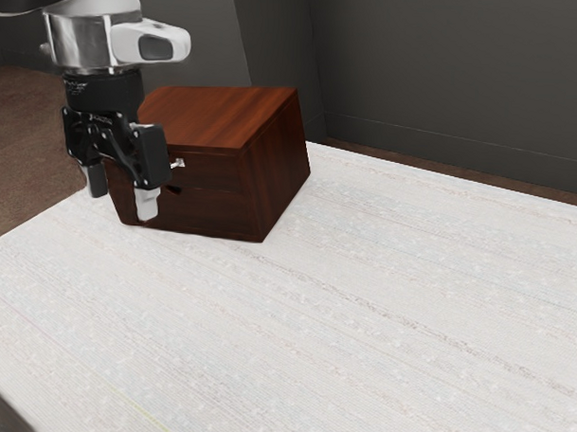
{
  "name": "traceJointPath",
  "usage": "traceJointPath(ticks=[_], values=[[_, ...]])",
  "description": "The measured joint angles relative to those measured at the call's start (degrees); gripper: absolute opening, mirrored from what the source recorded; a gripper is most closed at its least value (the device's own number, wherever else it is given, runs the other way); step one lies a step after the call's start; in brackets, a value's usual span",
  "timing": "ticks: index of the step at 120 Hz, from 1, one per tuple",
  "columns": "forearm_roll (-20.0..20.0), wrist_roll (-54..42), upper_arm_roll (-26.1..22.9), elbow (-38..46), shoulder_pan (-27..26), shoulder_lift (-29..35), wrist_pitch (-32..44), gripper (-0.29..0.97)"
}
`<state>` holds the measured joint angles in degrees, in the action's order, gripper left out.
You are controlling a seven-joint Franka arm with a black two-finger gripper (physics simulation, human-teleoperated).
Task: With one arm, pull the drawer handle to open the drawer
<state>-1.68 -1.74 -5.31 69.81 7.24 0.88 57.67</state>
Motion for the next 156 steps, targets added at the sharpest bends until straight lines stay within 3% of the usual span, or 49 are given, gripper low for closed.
traceJointPath(ticks=[21, 46, 68, 80, 89, 98, 106, 131, 156], values=[[0.1, -0.6, 0.3, 0.2, 2.7, 0.0, 8.9, 0.68], [-0.1, -2.9, -0.7, 0.8, 7.1, 1.7, 12.0, 0.68], [0.3, -12.2, -1.0, 1.3, 6.4, -0.6, 13.0, 0.68], [0.8, -20.3, -3.8, 1.2, 8.9, 0.1, 13.3, 0.68], [0.8, -25.7, -4.8, 6.7, 9.3, 5.5, 13.5, 0.68], [-0.6, -30.4, -3.8, 12.4, 3.1, 9.3, 14.3, 0.68], [-1.8, -34.2, -3.0, 20.5, 1.3, 14.1, 17.1, 0.68], [-4.2, -43.7, -0.9, 44.6, 0.7, 40.4, 28.3, 0.68], [-6.1, -51.8, 6.9, 47.3, 1.5, 43.1, 32.7, 0.68]])
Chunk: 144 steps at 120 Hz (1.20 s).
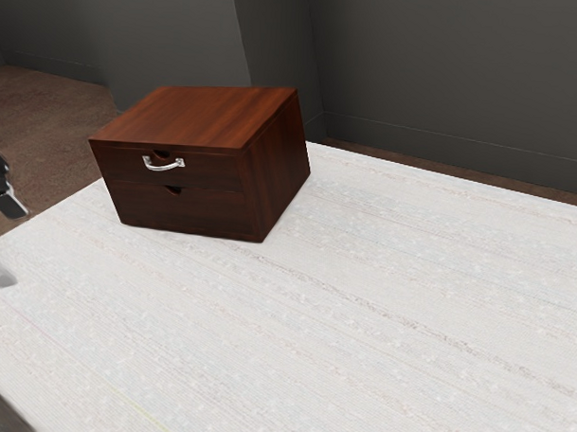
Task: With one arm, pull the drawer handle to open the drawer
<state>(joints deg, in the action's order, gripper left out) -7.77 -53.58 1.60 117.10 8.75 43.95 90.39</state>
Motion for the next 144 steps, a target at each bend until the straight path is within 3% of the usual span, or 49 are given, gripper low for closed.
traceJointPath(ticks=[16, 22, 49, 74, 101, 144], values=[[-3.3, -4.9, 7.1, 0.9, -0.1, -4.1, 2.1, 0.68], [-4.0, -6.8, 11.3, 1.1, -2.7, -4.8, 3.1, 0.68], [-12.1, -13.4, 33.8, -0.5, -26.5, -0.4, 7.0, 0.68], [-19.1, -17.7, 53.0, -6.8, -44.2, 4.1, 8.4, 0.68], [-23.7, -20.9, 65.3, -19.3, -57.5, 3.8, 8.4, 0.68], [-27.1, -24.1, 76.6, -32.3, -73.4, 3.0, 9.4, 0.68]])
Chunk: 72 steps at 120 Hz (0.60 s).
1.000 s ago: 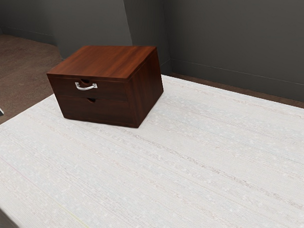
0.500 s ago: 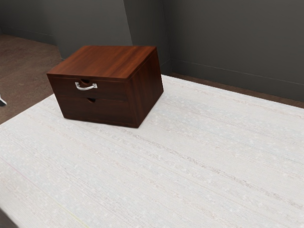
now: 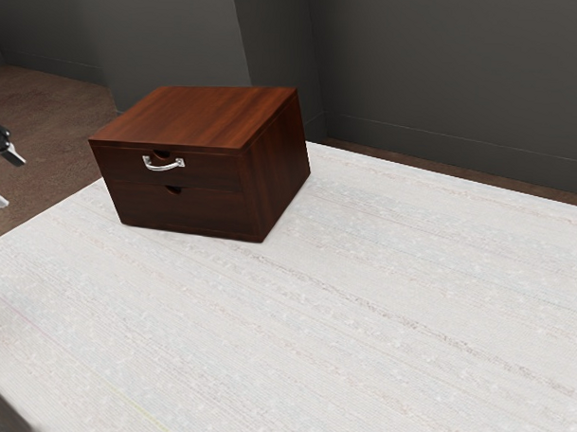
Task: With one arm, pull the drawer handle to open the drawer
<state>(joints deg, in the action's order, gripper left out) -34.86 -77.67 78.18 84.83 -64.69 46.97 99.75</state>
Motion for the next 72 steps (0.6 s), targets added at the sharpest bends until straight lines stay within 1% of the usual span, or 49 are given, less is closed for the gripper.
traceJointPath(ticks=[6, 18, 29, 53, 62, 72], values=[[-0.3, -0.3, 0.5, -1.6, -2.1, 0.0, 0.3, 0.68], [-0.9, -0.8, 5.6, -6.2, -8.7, 0.0, 0.6, 0.68], [-1.2, -1.2, 8.7, -9.9, -13.3, 0.1, 0.8, 0.68], [-2.1, -2.0, 11.0, -14.3, -19.9, 0.3, 2.0, 0.68], [-5.4, -2.2, 11.6, -14.8, -22.4, 0.4, 2.5, 0.68], [-8.3, -2.4, 12.2, -14.8, -23.7, 0.6, 3.3, 0.68]])
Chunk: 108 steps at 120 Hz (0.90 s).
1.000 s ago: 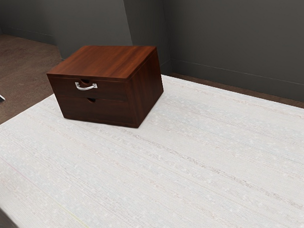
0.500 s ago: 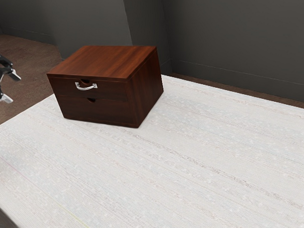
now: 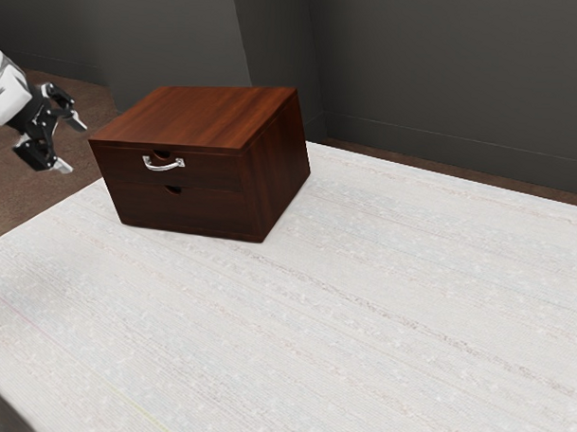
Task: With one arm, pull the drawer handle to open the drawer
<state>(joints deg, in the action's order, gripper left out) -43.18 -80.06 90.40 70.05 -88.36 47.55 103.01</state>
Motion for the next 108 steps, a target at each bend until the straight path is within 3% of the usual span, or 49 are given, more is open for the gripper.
traceJointPath(ticks=[30, 78, 108], values=[[-2.8, -1.1, 1.9, 0.3, -2.6, 1.2, 3.9, 0.68], [-3.0, -2.6, 2.8, 0.8, -5.4, 4.6, 6.9, 0.55], [-3.1, -3.2, 3.2, 3.1, -6.4, 2.7, 7.3, 0.53]])
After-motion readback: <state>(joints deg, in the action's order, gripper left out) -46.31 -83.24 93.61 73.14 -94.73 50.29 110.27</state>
